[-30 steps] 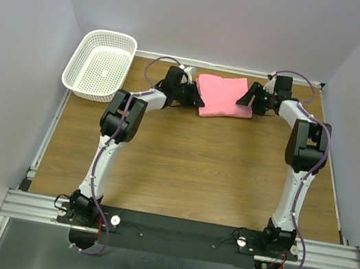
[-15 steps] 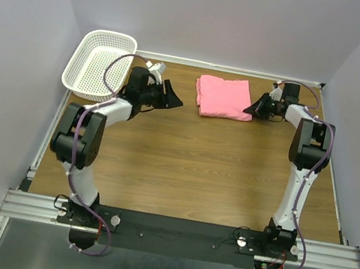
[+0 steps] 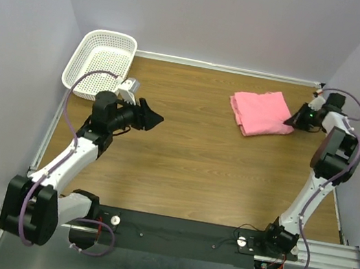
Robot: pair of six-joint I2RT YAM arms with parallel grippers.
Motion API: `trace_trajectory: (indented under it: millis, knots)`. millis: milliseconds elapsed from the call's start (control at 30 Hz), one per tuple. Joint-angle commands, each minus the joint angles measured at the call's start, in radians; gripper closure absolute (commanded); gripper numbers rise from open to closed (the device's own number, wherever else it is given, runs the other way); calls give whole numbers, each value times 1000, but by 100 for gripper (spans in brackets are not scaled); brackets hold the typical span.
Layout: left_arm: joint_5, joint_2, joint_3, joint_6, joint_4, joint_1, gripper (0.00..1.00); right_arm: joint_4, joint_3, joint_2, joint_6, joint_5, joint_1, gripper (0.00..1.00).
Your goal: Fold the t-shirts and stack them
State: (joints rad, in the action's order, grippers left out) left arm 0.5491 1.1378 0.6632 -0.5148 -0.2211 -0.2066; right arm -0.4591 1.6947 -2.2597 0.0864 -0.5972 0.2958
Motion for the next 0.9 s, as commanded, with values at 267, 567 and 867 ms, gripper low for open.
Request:
trace_trajectory:
  millis: [267, 567, 867]
  knots:
    - [-18, -216, -79, 45, 124, 7, 40, -122, -58, 193, -565, 433, 134, 36]
    - [-279, -377, 65, 196, 325, 9, 13, -116, -213, 466, -694, 277, 123, 0]
    - [-497, -500, 46, 207, 378, 103, 2, 140, -831, 1059, -675, 158, 129, 0]
